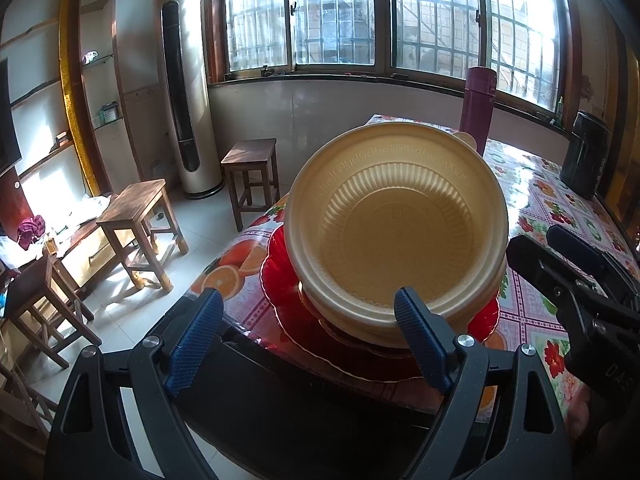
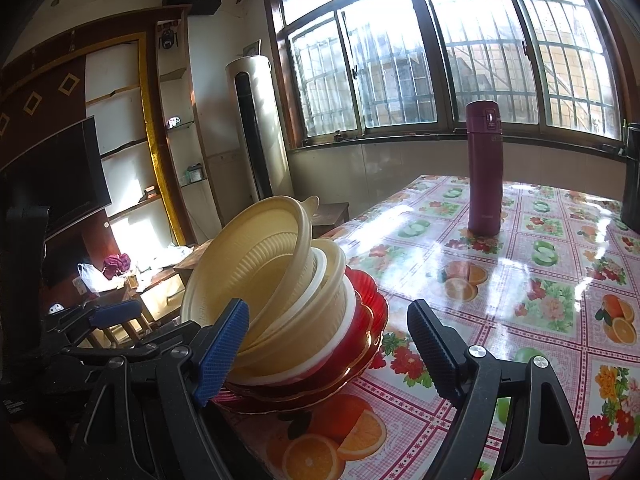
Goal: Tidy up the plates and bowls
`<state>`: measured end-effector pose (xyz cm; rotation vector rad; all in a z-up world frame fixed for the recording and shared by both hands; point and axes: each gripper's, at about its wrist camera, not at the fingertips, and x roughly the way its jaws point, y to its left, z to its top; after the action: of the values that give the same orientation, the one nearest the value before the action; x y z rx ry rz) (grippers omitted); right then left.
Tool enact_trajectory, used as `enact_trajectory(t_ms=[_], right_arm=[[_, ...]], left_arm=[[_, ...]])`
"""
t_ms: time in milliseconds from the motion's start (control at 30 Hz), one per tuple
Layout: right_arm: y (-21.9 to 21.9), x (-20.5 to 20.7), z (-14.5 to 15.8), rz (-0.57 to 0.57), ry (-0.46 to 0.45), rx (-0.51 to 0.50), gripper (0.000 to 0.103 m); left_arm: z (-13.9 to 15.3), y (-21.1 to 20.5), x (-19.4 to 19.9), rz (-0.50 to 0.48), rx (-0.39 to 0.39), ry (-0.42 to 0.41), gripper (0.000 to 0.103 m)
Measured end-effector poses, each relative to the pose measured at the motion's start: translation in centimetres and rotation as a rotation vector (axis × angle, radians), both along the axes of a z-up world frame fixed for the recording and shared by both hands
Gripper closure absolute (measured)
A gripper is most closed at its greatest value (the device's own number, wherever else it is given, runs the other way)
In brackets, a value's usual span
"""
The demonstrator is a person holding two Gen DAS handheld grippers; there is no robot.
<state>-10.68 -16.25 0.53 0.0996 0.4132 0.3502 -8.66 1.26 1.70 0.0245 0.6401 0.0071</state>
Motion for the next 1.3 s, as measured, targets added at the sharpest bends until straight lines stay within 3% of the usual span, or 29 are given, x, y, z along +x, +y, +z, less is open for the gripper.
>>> enact_trajectory(t_ms=[600,1300], right_arm=[[0.1,0.2,-0.1,0.001,0.001,-0.004,0.02],[-0.1,0.3,-0.5,0.006,0.005,-0.008,0.02]], left_arm=[[-0.2,-0.2,-0.6,-0.032,0.007,-0.006,0.015],[-1.2,-1.4,-0.9,-0.068,0.033,0.041,0.015]])
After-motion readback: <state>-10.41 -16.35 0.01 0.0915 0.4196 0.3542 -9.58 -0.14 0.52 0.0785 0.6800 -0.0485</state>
